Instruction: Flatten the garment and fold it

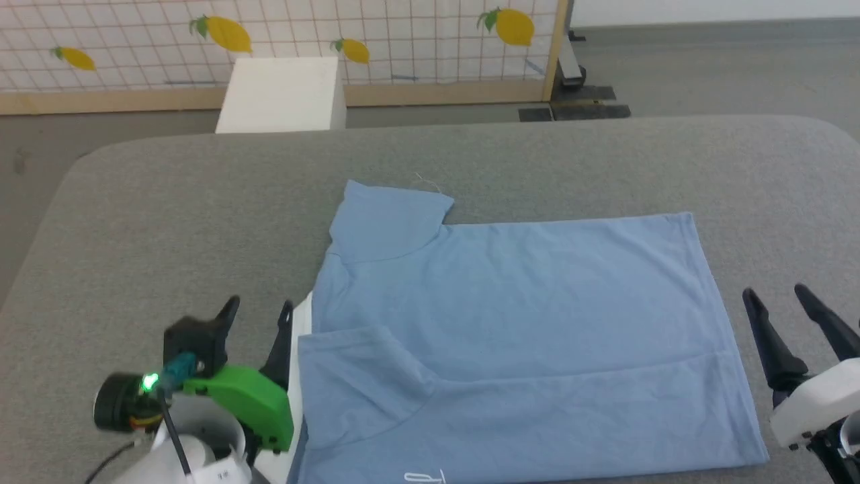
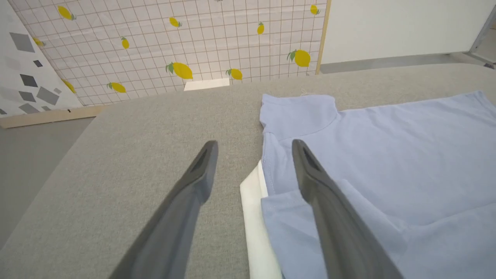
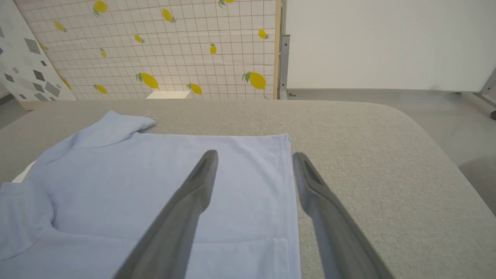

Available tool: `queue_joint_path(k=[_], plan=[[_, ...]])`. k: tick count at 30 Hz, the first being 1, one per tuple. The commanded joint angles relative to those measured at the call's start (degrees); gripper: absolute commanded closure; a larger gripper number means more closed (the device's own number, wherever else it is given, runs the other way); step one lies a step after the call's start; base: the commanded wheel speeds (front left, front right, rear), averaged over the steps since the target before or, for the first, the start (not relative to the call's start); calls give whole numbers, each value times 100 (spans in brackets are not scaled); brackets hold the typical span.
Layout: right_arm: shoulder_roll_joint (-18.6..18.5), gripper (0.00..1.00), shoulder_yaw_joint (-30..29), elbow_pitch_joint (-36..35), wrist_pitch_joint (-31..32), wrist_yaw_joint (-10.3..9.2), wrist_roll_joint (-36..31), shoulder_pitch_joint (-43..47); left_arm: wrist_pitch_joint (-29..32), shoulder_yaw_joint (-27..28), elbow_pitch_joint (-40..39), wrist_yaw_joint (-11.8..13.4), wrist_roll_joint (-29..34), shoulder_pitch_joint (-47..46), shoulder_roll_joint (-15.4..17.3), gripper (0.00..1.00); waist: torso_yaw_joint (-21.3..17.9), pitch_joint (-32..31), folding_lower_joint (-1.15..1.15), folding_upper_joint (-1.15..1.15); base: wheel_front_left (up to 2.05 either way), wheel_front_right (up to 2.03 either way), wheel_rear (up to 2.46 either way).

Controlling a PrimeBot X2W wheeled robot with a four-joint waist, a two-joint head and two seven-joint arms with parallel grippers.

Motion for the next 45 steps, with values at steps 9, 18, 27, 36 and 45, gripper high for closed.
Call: queue_joint_path(k=[9, 18, 27, 36, 45], plan=[[510, 0, -64, -450, -363, -10, -271, -426, 1293, -37, 150, -1218, -171, -1724, 483, 0, -692, 1108, 0, 0, 0, 0, 0], [962, 0, 34, -701, -546, -10, -361, -839, 3141, -92, 1032, -2679, -520, -3770, 887, 0, -1321, 2109, 0, 0, 0, 0, 0], [1218, 0, 36, -730, -730, -10, -418, -1068, 4930, -350, 2054, -3254, -964, -5176, 1040, 0, -1765, 2652, 0, 0, 0, 0, 0], [1410, 0, 109, -737, -833, -10, -480, -1163, 5647, -537, 2630, -3305, -1048, -5759, 1286, 0, -1992, 2950, 0, 0, 0, 0, 0], [1497, 0, 75, -709, -864, -10, -513, -1179, 5768, -749, 2843, -3316, -1072, -5919, 1459, 0, -2059, 3131, 0, 0, 0, 0, 0]])
